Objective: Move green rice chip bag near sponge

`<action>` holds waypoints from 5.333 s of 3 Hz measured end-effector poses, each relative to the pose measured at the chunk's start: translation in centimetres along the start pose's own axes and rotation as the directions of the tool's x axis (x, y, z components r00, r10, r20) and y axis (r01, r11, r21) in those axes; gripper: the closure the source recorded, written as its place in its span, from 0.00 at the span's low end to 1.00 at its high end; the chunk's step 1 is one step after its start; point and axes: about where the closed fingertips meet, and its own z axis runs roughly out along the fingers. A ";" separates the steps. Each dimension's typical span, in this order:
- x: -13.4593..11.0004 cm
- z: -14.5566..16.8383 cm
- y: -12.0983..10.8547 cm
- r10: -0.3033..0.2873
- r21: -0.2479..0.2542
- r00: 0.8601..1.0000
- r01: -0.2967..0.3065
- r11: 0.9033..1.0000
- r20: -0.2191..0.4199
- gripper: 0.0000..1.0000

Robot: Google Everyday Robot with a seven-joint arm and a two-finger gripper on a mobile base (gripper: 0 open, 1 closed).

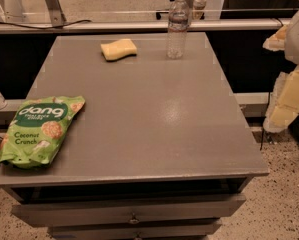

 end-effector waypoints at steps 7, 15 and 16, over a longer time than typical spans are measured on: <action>-23.6 8.7 11.5 0.076 -0.196 0.801 0.052 0.979 0.594 0.00; -39.4 16.4 16.5 0.172 -0.184 0.619 -0.045 0.982 0.766 0.41; -38.8 16.1 15.9 0.173 -0.156 0.620 -0.083 0.984 0.765 0.65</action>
Offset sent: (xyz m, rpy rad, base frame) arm -0.0005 0.0123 -0.0167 0.1288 0.0344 -0.0350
